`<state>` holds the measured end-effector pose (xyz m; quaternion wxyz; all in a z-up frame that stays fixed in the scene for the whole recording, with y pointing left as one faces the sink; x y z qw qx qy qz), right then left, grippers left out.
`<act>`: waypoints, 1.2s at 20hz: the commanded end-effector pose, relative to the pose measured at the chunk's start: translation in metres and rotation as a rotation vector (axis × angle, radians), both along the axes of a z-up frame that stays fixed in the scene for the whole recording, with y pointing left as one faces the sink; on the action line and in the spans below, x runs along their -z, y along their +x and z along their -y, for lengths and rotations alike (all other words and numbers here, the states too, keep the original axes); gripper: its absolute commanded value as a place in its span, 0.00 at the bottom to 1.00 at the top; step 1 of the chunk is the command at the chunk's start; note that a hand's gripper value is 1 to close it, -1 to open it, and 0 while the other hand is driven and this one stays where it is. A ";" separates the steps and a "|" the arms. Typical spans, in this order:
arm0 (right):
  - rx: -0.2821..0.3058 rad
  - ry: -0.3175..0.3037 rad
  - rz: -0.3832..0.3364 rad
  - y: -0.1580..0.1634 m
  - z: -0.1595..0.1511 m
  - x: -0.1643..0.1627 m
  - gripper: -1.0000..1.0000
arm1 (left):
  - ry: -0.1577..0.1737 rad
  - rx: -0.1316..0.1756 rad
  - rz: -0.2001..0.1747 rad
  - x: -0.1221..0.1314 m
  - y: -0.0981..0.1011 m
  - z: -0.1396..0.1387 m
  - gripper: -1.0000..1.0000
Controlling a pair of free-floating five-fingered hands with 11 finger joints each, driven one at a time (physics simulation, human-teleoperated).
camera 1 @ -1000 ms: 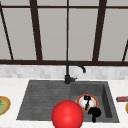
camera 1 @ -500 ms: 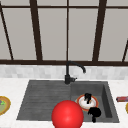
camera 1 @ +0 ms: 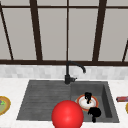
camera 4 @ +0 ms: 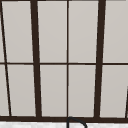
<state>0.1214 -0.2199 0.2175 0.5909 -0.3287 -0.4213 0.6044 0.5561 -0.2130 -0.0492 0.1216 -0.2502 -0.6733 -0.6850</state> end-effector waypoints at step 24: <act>0.000 0.000 0.000 0.000 0.000 0.000 0.50 | 0.011 -0.029 -0.047 -0.197 -0.032 -0.106 1.00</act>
